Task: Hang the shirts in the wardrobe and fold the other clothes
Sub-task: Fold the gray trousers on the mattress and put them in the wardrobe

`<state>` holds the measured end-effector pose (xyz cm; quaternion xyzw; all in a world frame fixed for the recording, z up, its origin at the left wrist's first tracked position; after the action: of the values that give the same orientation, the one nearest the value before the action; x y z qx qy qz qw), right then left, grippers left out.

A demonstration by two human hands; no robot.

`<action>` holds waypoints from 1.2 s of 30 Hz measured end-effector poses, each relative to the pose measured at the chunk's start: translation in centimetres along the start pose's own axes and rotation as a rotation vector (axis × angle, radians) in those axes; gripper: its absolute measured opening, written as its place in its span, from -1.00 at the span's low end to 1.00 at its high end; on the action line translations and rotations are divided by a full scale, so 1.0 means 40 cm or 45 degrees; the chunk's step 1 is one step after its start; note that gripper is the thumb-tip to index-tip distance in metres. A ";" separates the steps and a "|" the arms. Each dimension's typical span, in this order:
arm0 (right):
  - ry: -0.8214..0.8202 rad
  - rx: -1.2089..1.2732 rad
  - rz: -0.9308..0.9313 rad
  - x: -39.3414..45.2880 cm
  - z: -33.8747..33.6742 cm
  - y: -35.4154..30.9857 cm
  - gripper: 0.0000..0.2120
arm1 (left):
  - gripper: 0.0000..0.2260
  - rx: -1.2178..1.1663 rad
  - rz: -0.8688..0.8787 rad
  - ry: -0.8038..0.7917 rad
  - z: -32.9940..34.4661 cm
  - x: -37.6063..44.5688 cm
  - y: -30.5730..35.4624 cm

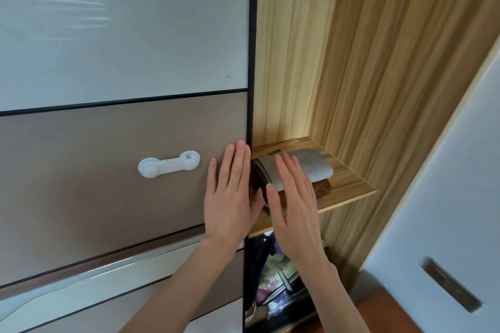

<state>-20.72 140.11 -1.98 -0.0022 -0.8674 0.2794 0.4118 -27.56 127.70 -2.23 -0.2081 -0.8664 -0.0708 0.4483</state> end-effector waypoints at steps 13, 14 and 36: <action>0.048 -0.134 0.023 0.027 -0.059 0.065 -0.48 | -0.33 -0.266 0.098 0.226 -0.054 -0.008 0.057; 0.045 -0.144 -0.015 0.033 -0.048 0.053 -0.48 | -0.33 -0.220 0.027 0.238 -0.053 -0.014 0.032; 0.074 -0.552 -0.191 0.162 -0.058 0.264 -0.43 | -0.35 -0.022 -0.018 0.137 0.040 0.040 0.100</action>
<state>-25.73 151.64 -1.31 -0.0341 -0.8926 0.0549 0.4462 -27.88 132.27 -2.14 -0.2017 -0.8418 -0.0926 0.4920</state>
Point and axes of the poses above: each hand's wrist, its own x-axis towards the middle knuckle, its own z-axis out of the palm, y = z × x, the point moved 1 cm from there along x, towards the middle knuckle, and after that the axes turned 3 degrees about y, right-handed, at the moved point
